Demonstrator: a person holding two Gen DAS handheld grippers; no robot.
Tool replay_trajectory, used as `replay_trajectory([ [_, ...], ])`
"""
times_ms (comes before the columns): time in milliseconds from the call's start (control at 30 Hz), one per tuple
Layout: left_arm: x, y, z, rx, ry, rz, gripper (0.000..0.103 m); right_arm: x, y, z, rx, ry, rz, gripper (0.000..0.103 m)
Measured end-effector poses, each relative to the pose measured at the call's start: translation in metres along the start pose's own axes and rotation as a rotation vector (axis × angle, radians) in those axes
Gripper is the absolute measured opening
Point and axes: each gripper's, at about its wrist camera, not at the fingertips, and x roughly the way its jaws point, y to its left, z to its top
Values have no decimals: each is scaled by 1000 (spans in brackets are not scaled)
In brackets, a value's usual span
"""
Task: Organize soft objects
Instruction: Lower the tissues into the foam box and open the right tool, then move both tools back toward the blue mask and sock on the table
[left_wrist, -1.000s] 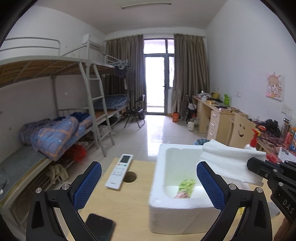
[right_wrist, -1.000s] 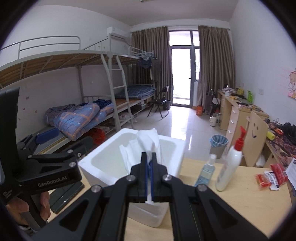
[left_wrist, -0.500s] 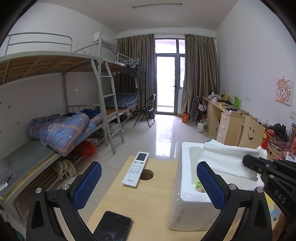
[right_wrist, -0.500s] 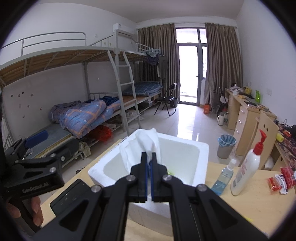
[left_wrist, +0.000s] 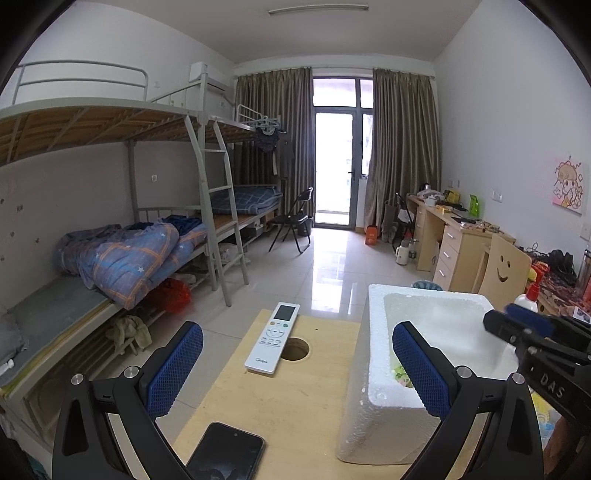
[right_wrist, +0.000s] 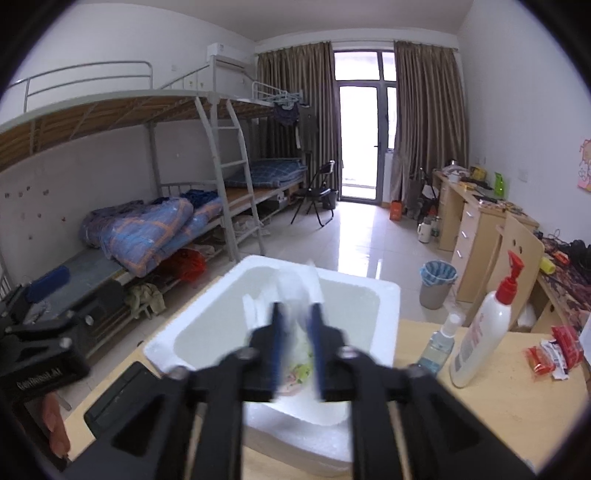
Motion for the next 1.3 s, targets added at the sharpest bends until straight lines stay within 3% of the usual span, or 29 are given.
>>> replay_trajectory([
  [67,2,2,1,-3,0,5,103,1,-2,-1,12,-5,-3,69],
  [133,3,3,1,-9,2,6,103,-3,-1,-2,24,-24,-11,87],
  [267,3,4,0,-11,1,8,103,-11,0,0,6,-73,-56,103],
  [500,1,4,0,-9,1,9,103,-8,-6,2,32,-44,-38,103],
  [800,-14,-1,-1,-5,-13,-6,103,-26,-4,1,4,-73,-38,103],
  [1300,-132,-31,-31,29,-87,-88,103,-120,-16,-28,72,-139,-42,103],
])
